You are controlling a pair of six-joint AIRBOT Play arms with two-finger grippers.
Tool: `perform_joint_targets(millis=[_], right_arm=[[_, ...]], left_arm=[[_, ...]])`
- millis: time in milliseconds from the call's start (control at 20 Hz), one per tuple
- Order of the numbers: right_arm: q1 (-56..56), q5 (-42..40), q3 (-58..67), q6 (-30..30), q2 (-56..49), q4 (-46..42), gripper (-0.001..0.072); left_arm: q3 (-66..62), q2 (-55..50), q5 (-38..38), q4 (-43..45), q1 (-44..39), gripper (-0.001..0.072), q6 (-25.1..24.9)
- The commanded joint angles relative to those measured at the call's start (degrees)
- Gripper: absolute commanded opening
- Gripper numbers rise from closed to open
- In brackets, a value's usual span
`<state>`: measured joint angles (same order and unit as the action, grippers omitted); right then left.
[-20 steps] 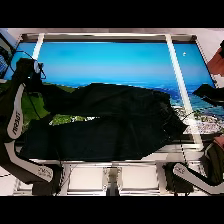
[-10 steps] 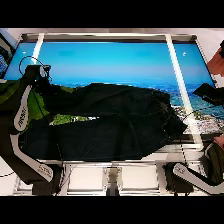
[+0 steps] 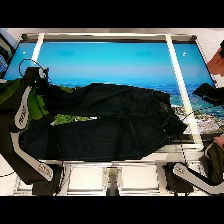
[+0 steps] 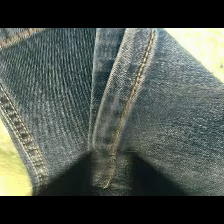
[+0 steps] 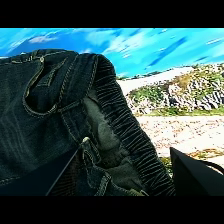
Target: Fold the clothes and pants, and hang the long-sleeved shirts on hangers.
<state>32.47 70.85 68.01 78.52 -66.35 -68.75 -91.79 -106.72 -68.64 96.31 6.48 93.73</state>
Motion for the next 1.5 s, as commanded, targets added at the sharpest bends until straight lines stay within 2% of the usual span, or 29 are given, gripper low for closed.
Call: perform_joint_targets(millis=[0,100,150,200,300,400,500,650,800,900,1000,1100,1150,1200,1250,1350,1450], right_arm=[[0.0,0.0,0.0,0.0,0.0,0.0,0.0624],[0.0,-0.2,0.0,0.0,0.0,0.0,0.0625],[0.0,-0.3,0.0,0.0,0.0,0.0,0.0625],[0.0,-0.4,0.0,0.0,0.0,0.0,0.0625],[0.0,-0.9,0.0,0.0,-0.1,0.0,0.0625],[0.0,-2.2,0.0,0.0,-0.8,0.0,0.0625],[0.0,-3.5,-0.2,0.0,-2.4,0.0,0.0625],[0.0,-3.2,-0.2,0.0,-5.7,1.0,0.0625],[0.0,-3.7,-0.2,0.0,-8.8,1.5,0.0625],[0.0,-4.4,-0.2,0.0,-10.0,1.5,0.0625],[0.0,-5.1,-0.2,0.0,-10.4,1.5,0.0625],[0.0,-5.9,-0.2,0.0,-10.5,1.8,0.0625],[0.0,-6.1,-0.2,0.0,-10.5,2.3,0.0625],[0.0,-6.3,-0.2,-0.1,-10.5,2.8,0.0625],[-0.3,-6.4,-0.2,-0.3,-10.5,2.7,0.0625],[-1.5,-6.0,-0.2,-2.1,-10.5,2.3,0.0625],[-2.4,-3.9,-0.2,-4.4,-10.4,1.2,0.0625]], left_arm=[[0.0,-1.1,-3.0,-2.5,0.6,0.0027,0.5],[-0.7,0.1,-2.7,-2.5,0.9,0.0027,0.7],[-1.7,1.2,-1.8,-2.3,1.3,0.0027,2.5],[-3.0,2.6,0.2,-2.3,2.2,0.0027,6.9],[-4.3,6.5,6.5,-3.0,4.7,0.0027,20.3],[-4.3,10.3,13.6,-4.3,6.9,0.0028,28.2],[-4.3,12.7,17.9,-4.1,8.3,0.0027,32.4],[-4.3,12.9,19.9,-4.0,10.4,0.0027,37.5],[-4.2,12.2,23.1,-3.5,11.9,0.0027,46.9],[-4.2,12.2,27.0,-0.7,12.6,0.0027,52.7],[-4.2,11.8,27.5,4.6,13.2,0.0027,57.4],[-4.2,10.7,27.5,5.7,14.1,0.0045,57.5],[-4.2,9.9,27.5,5.7,14.4,0.0166,57.5],[-4.2,9.3,27.5,5.7,14.7,0.0347,57.5],[-4.2,8.7,27.4,5.6,15.0,0.0453,57.5],[-4.2,8.8,27.2,5.5,15.2,0.0481,55.1],[-4.2,10.5,25.2,5.3,15.8,0.048,47.7]])
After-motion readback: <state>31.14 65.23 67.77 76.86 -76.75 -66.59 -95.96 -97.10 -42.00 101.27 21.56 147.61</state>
